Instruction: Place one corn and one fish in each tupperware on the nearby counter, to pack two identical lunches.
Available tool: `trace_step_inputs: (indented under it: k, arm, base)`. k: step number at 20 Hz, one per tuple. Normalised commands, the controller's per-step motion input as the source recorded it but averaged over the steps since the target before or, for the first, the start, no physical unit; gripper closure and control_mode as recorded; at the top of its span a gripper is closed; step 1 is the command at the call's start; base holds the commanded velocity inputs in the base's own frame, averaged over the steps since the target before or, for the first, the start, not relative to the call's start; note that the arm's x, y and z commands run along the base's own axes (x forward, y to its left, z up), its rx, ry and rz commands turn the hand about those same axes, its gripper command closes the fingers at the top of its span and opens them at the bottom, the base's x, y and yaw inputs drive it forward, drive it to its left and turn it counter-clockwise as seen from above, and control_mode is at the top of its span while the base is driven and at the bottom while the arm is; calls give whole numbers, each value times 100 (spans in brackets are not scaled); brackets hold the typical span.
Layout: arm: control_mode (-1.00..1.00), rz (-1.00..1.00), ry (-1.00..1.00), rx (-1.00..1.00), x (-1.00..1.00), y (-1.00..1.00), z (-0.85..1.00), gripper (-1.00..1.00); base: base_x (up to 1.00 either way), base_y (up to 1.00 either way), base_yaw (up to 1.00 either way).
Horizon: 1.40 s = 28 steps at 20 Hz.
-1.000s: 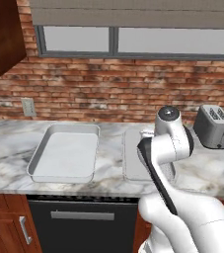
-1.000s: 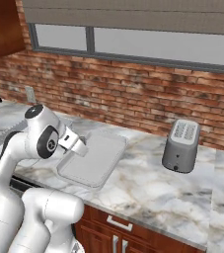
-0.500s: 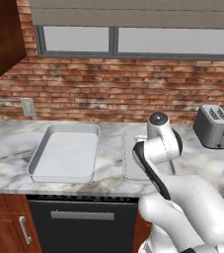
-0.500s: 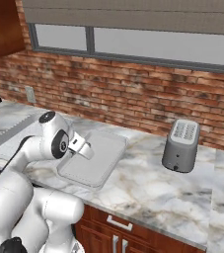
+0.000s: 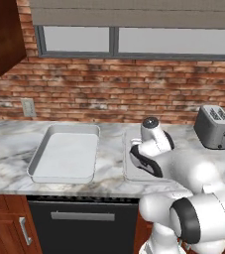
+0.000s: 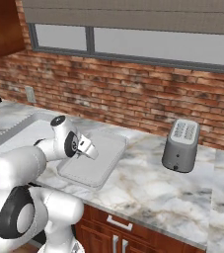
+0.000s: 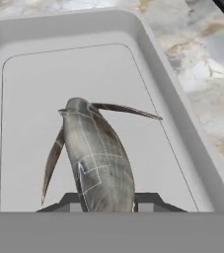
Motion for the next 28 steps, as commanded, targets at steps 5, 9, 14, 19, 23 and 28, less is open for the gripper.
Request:
trace_step_inputs:
  k: [5, 9, 14, 19, 23, 28]
  arm:
    - [-100, 0, 7, 0, 60, 6, -35, 100]
    - [-100, 0, 7, 0, 55, 4, -33, 100]
    - [-100, 0, 2, 0, 59, 7, -45, -100]
    - [-100, -1, 0, 0, 31, 1, -16, -100]
    - [-100, -1, 0, 0, -26, 0, 18, -100]
    - [-100, -1, 0, 0, -61, -1, 55, -100]
  base:
    - [0, 0, 0]
    - [0, 0, 0]
    - [0, 0, 0]
    - [0, 0, 0]
    - [0, 0, 0]
    - [0, 0, 0]
